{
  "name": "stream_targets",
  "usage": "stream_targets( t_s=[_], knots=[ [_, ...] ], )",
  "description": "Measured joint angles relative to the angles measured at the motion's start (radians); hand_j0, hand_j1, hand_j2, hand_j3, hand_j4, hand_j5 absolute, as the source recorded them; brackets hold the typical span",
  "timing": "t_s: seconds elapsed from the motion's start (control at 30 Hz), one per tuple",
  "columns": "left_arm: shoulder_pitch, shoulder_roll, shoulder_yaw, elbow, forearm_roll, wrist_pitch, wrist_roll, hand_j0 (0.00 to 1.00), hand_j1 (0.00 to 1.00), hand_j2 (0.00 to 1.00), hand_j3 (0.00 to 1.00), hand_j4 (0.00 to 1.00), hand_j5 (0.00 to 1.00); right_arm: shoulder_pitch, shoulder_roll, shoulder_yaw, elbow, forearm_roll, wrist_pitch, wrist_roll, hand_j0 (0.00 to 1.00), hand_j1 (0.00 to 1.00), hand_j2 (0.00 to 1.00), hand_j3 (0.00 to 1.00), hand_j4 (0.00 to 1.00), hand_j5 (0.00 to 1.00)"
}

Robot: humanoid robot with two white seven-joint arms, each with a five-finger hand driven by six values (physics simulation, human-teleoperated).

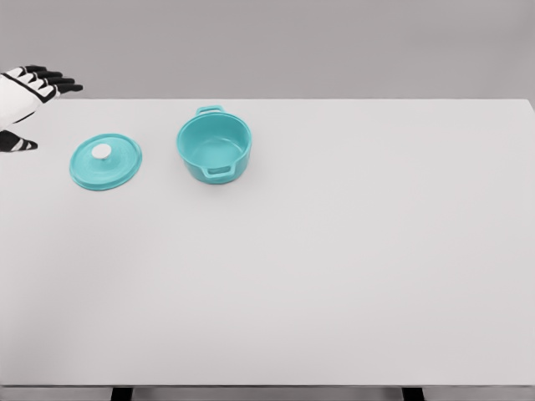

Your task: Cover the pot with left arm

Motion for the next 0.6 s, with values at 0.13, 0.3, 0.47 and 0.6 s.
stream_targets(
  t_s=[0.13, 0.3, 0.47, 0.6],
  knots=[
    [-0.043, -0.017, -0.046, 0.01, -0.09, 0.0, -0.02, 1.0, 1.0, 1.0, 1.0, 1.0, 1.0, 0.002, 0.0, 0.0, 0.0, 0.0, 0.0, 0.0, 1.0, 1.0, 1.0, 1.0, 1.0, 1.0],
    [-0.118, -0.023, -0.116, 0.073, 0.022, -0.001, -0.035, 1.0, 1.0, 1.0, 1.0, 1.0, 1.0, 0.001, 0.0, 0.0, 0.0, 0.0, 0.0, 0.0, 1.0, 1.0, 1.0, 1.0, 1.0, 1.0],
    [-0.236, -0.055, -0.272, 0.246, 0.084, 0.0, -0.039, 1.0, 1.0, 1.0, 1.0, 1.0, 1.0, 0.002, 0.0, 0.0, 0.0, 0.0, 0.0, 0.0, 1.0, 1.0, 1.0, 1.0, 1.0, 1.0],
    [-0.239, -0.082, -0.31, 0.295, 0.084, -0.001, -0.086, 1.0, 1.0, 1.0, 1.0, 1.0, 1.0, 0.002, 0.0, 0.0, 0.0, 0.0, 0.0, 0.0, 1.0, 1.0, 1.0, 1.0, 1.0, 1.0]
  ],
)
